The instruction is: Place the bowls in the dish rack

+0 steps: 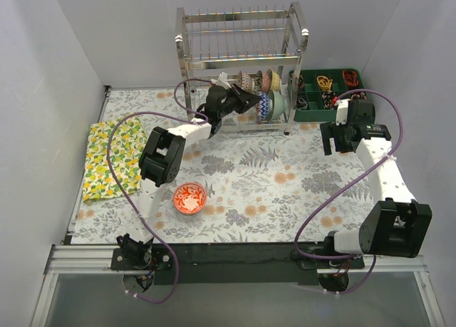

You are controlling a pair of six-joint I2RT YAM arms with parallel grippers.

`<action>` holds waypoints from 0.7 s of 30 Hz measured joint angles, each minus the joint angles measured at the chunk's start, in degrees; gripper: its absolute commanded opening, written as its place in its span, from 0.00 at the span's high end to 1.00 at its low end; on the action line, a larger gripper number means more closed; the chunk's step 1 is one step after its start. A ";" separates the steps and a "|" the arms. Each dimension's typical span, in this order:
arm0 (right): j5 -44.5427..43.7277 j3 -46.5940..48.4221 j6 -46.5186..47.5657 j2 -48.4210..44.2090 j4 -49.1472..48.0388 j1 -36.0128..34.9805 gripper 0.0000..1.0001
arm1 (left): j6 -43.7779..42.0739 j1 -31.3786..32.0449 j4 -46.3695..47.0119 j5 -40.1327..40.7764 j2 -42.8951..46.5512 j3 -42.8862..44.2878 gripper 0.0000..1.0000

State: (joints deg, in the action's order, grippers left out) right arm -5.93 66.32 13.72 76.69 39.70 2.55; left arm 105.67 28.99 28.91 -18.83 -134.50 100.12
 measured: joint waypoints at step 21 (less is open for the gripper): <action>-0.57 0.02 0.07 0.46 -0.42 -1.88 0.06 | -2.58 -1.03 2.91 -3.56 -0.13 -1.57 1.00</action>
State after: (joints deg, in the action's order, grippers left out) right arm -6.50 66.35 13.78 77.14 39.29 0.67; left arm 103.09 27.97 31.81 -22.39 -134.63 98.54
